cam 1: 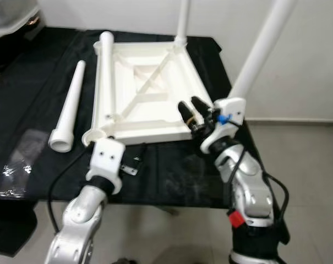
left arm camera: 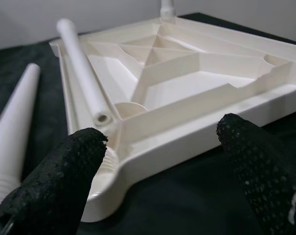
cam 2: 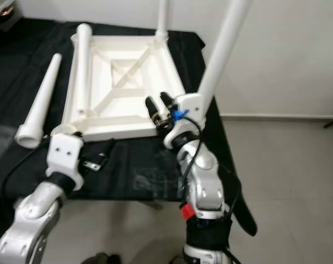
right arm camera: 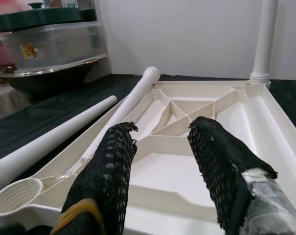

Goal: Building children table

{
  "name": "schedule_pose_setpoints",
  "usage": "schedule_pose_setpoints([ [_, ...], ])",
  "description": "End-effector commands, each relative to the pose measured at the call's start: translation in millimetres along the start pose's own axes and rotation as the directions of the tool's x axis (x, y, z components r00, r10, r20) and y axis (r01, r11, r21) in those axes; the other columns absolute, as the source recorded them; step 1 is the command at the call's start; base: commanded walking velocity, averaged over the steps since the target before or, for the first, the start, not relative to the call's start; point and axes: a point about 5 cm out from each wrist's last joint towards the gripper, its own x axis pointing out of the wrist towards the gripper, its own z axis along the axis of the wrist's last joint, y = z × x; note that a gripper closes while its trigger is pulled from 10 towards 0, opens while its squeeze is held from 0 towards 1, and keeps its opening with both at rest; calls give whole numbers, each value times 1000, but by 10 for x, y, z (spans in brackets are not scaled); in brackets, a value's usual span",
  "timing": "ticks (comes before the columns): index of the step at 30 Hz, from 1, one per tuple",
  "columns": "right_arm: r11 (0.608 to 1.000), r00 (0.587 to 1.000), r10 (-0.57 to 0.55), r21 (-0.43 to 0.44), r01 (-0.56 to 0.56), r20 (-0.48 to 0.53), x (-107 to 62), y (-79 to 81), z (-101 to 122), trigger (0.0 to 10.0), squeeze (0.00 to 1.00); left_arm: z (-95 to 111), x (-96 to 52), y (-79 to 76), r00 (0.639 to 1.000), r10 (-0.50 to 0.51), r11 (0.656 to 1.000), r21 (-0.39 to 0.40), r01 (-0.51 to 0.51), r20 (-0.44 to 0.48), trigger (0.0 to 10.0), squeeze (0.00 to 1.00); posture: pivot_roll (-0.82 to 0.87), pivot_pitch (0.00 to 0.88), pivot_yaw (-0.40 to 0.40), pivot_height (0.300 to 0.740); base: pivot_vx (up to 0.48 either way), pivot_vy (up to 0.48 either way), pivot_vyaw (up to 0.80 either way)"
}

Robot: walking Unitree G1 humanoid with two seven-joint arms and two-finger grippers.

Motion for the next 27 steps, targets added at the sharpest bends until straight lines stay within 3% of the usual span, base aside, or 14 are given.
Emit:
schedule_pose_setpoints([
  [1, 1000, 1000, -19, -20, 20, 5, -66, -7, -30, 10000, 0, -43, 4, -51, 1000, -19, 1000, 2, 19, -15, 10000, 0, 70, 121, -47, 740, 0, 480, 0],
  [9, 996, 998, -64, -61, 63, -10, -133, -5, -110, 10000, 0, -42, -8, -67, 1000, -22, 1000, 8, 22, -14, 10000, 0, 71, 106, -43, 740, 0, 480, 0],
  [19, 987, 989, -145, -70, 147, 42, -14, -166, 16, 10000, 0, 3, 38, -85, 999, -34, 999, 25, 33, 26, 10000, 0, 71, 78, -48, 740, 99, 432, 0],
  [27, 963, 972, -223, -136, 232, 74, 179, -406, 168, 10000, 0, 4, 49, -80, 999, -17, 1000, 5, 16, 32, 10000, 0, 71, 65, -53, 740, 279, 0, 0],
])
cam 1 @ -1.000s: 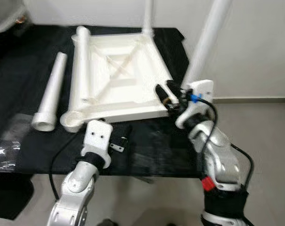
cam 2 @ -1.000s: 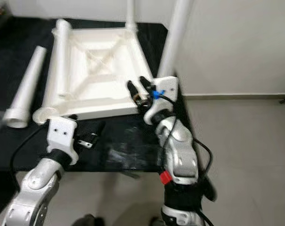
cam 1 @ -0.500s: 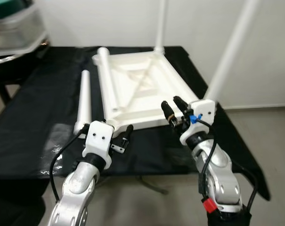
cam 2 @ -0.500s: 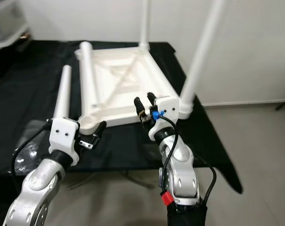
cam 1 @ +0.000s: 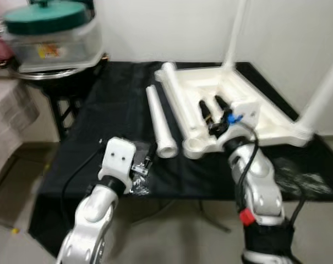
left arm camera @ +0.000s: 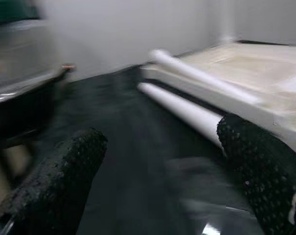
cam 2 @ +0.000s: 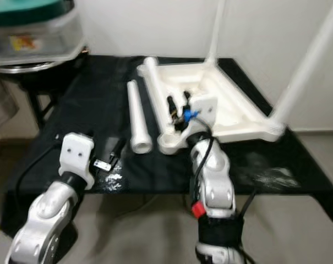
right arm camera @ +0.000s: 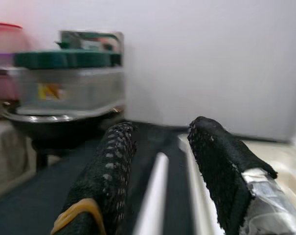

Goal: Building children table

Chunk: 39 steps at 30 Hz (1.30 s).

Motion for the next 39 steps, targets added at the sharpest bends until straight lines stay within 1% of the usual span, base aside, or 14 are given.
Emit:
schedule_pose_setpoints([
  [1, 998, 999, -50, -25, 50, -8, -4, -130, -23, 10000, 0, -7, 6, -39, 1000, -8, 1000, -17, 8, -2, 10000, 0, 71, 65, -53, 740, 0, 0, 0],
  [7, 993, 994, -113, -30, 112, -13, 137, -276, 4, 10000, 0, -12, -5, -32, 1000, -8, 999, -35, 7, -10, 10000, 0, 77, 68, -58, 740, 0, 0, 0],
  [9, 980, 970, -198, -37, 195, -138, 273, -427, -112, 10000, 0, -17, -30, -49, 1000, -14, 1000, -28, 14, -16, 10000, 0, 81, 92, -57, 740, 0, 0, 0],
  [10, 974, 956, -225, -37, 222, -188, 318, -473, -163, 10000, 0, -22, -38, -56, 1000, -17, 1000, -23, 17, -17, 10000, 0, 81, 92, -57, 740, 0, 0, 0],
  [11, 974, 956, -225, -37, 222, -188, 318, -473, -163, 10000, 0, -22, -38, -56, 1000, -17, 1000, -23, 17, -17, 10000, 0, 81, 92, -57, 740, 0, 0, 0],
  [13, 964, 918, -265, -70, 256, -296, 405, -560, -243, 10000, 0, -28, -58, -75, 999, -29, 999, -23, 29, -24, 10000, 0, 84, 114, -57, 740, 0, 0, 0],
  [14, 961, 906, -275, -50, 274, -323, 476, -595, -234, 10000, 0, -27, -68, -85, 999, -35, 999, -26, 34, -27, 10000, 0, 84, 125, -58, 740, 0, 0, 0],
  [17, 958, 899, -279, -34, 285, -338, 522, -615, -221, 10000, 0, -25, -75, -91, 999, -38, 999, -28, 38, -29, 10000, 0, 84, 125, -58, 740, 0, 0, 0],
  [18, 954, 895, -281, -3, 298, -347, 579, -614, -196, 10000, 0, -22, -85, -97, 999, -39, 999, -32, 38, -31, 10000, 0, 81, 141, -58, 740, 0, 0, 0],
  [20, 958, 890, -275, -23, 286, -365, 653, -590, -162, 10000, 0, -16, -96, -103, 999, -41, 999, -35, 40, -32, 10000, 0, 83, 159, -63, 740, 0, 0, 0],
  [22, 951, 880, -283, 6, 309, -382, 798, -542, -44, 10000, 0, -4, -119, -128, 998, -48, 998, -40, 47, -38, 10000, 0, 79, 187, -64, 740, 0, 0, 0],
  [25, 946, 864, -273, 47, 322, -422, 873, -506, 9, 10000, 0, 12, -140, -157, 998, -57, 998, -43, 55, -40, 10000, 0, 78, 209, -70, 740, 0, 0, 0],
  [32, 955, 845, -228, 59, 292, -485, 936, -402, 16, 10000, 0, 33, -203, -234, 996, -80, 996, -53, 78, -48, 10000, 0, 77, 245, -82, 740, 0, 0, 0],
  [39, 963, 831, -131, 129, 236, -540, 983, -130, -35, 10000, 0, 95, -304, -367, 992, -113, 991, -82, 109, -51, 10000, 0, 62, 303, -113, 740, 0, 0, 0],
])
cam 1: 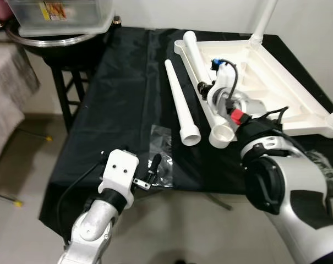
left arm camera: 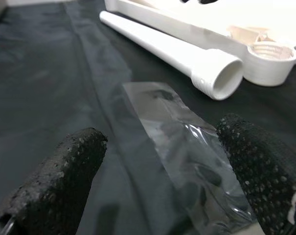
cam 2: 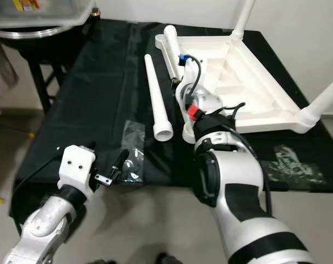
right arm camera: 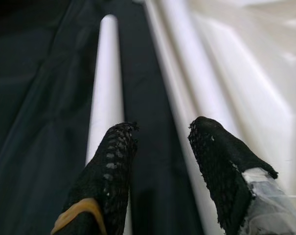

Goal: Building children table

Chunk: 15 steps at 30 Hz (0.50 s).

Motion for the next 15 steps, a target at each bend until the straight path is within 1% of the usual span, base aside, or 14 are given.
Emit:
schedule_pose_setpoints([
  [1, 1000, 999, 13, 26, -12, -46, 8, 37, -65, 10000, 0, 4, -35, -43, 1000, -4, 1000, -9, 4, -11, 10000, 0, 62, 303, -113, 740, 0, 0, 0],
  [4, 997, 997, 40, 73, -36, -64, 7, 124, -70, 10000, 0, 8, -41, -62, 1000, -9, 1000, -12, 9, -15, 10000, 0, 58, 311, -120, 740, 0, 0, 0],
  [7, 996, 996, 49, 84, -43, -72, 6, 148, -70, 10000, 0, 8, -44, -71, 1000, -10, 1000, -16, 10, -17, 10000, 0, 54, 316, -122, 740, 0, 0, 0],
  [11, 996, 995, 57, 78, -50, -84, 5, 173, -77, 10000, 0, 12, -57, -75, 1000, -5, 1000, -22, 5, -18, 10000, 0, 53, 318, -125, 740, 0, 0, 0],
  [14, 995, 993, 58, 85, -49, -105, 5, 203, -113, 10000, 0, 6, -70, -79, 1000, -3, 1000, -19, 2, -25, 10000, 0, 51, 317, -126, 740, 0, 0, 0],
  [15, 996, 991, 62, 75, -53, -119, 6, 219, -145, 10000, 0, 4, -74, -79, 1000, -1, 1000, -21, 0, -28, 10000, 0, 50, 315, -125, 740, 0, 0, 0],
])
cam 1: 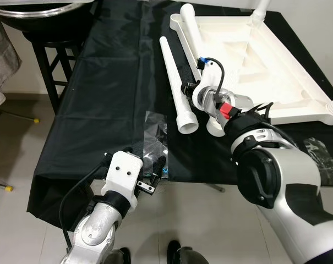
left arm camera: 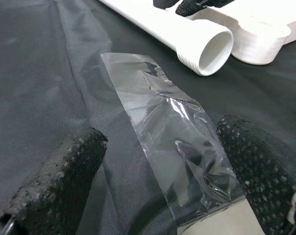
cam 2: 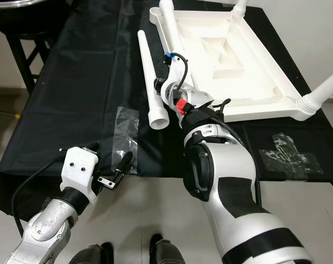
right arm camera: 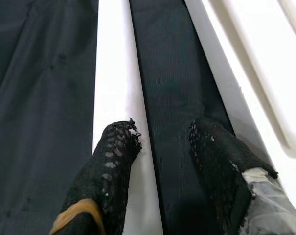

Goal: Building children table

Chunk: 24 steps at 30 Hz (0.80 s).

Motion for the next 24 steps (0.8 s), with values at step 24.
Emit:
schedule_pose_setpoints([
  [24, 980, 995, 82, 187, -71, -54, -7, 218, -37, 10000, 0, -18, -41, -37, 1000, 15, 1000, -3, -15, -23, 10000, 0, 45, 313, -130, 740, 0, 0, 0],
])
